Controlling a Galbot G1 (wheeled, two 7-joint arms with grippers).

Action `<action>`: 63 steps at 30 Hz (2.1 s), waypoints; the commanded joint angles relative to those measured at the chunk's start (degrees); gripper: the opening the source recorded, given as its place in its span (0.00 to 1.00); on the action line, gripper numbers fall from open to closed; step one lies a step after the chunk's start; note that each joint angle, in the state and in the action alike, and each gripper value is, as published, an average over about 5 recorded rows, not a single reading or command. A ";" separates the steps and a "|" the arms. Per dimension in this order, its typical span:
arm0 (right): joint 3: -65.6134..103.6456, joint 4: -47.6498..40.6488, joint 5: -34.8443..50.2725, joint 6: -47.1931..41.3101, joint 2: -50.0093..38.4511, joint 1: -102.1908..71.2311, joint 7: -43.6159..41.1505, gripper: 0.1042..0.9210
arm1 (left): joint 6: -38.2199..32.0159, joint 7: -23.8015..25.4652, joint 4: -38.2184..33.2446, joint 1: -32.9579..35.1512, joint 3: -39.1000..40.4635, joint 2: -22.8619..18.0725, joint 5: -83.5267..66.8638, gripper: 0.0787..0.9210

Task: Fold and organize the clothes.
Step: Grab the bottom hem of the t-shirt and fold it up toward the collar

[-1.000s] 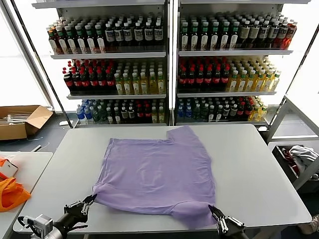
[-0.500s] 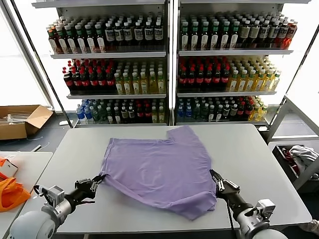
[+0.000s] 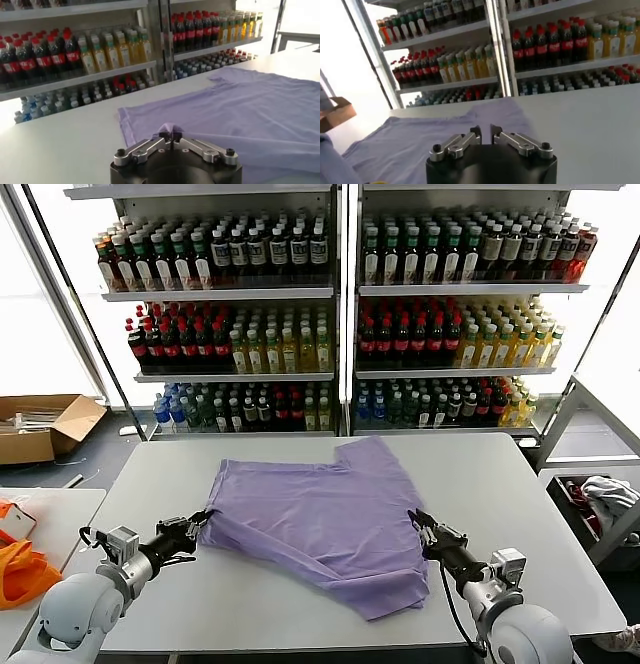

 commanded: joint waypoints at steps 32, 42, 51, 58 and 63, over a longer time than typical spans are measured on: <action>-6.67 -5.91 -0.65 -0.67 7.10 5.56 9.13 0.85 | -0.33 0.12 -7.35 7.05 -0.91 -2.80 0.69 0.01; -10.19 -7.85 -0.45 -1.47 7.90 5.53 9.37 0.50 | -0.78 0.20 -7.35 8.16 -1.44 -2.94 0.84 0.01; -10.21 -6.65 -0.75 -1.27 7.70 4.32 9.18 0.19 | -0.92 0.20 -7.55 8.43 -1.43 -3.07 0.82 0.01; -8.82 -5.53 -0.48 0.10 7.27 3.96 8.50 0.00 | -0.98 0.19 -7.61 8.62 -1.75 -3.07 0.72 0.01; -7.41 -4.34 1.64 1.43 7.43 4.67 7.81 0.00 | -1.00 0.18 -7.57 8.79 -2.10 -3.11 0.66 0.01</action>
